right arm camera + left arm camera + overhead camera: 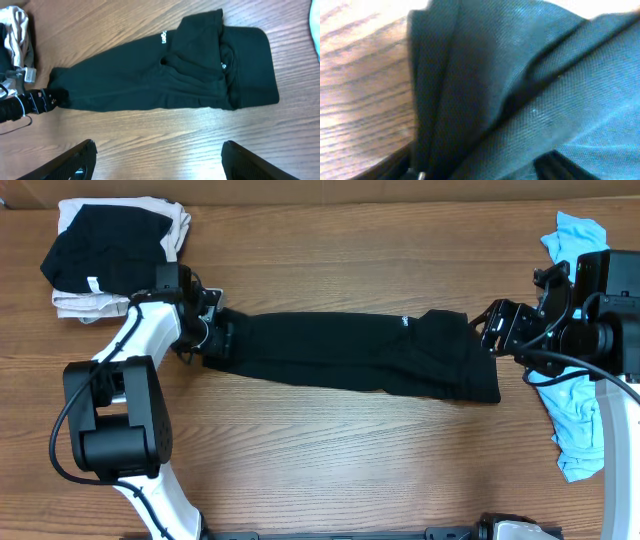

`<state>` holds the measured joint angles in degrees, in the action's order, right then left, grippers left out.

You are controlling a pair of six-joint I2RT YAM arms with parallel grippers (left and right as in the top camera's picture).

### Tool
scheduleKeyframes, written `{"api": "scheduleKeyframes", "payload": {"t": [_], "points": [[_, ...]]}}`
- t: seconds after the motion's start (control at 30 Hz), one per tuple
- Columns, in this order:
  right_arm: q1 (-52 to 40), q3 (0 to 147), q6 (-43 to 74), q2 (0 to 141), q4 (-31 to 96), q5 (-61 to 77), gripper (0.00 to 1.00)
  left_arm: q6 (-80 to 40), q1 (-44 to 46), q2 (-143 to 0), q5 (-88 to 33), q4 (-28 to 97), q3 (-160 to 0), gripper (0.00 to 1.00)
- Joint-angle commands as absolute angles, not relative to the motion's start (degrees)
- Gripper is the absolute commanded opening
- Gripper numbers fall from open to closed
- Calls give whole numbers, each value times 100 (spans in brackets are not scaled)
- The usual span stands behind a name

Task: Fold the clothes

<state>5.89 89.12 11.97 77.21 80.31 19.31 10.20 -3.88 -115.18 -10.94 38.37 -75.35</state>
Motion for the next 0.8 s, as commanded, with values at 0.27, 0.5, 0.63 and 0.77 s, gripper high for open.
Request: {"api": "scheduleKeyframes", "payload": {"t": [0.27, 0.5, 0.63, 0.77], "points": [[569, 8838, 1197, 7756, 7940, 1981, 78, 548, -532, -11601, -1212, 4034, -7498, 4], [569, 8418, 1199, 7776, 7822, 1981, 79, 934, -751, -11137, -1219, 5065, -8453, 4], [569, 8187, 1199, 7782, 7669, 1981, 78, 1149, -749, -10853, -1151, 5312, -8777, 4], [569, 8090, 1194, 7808, 7581, 1979, 78, 1343, -635, -10757, -1441, 5398, -8873, 4]]}}
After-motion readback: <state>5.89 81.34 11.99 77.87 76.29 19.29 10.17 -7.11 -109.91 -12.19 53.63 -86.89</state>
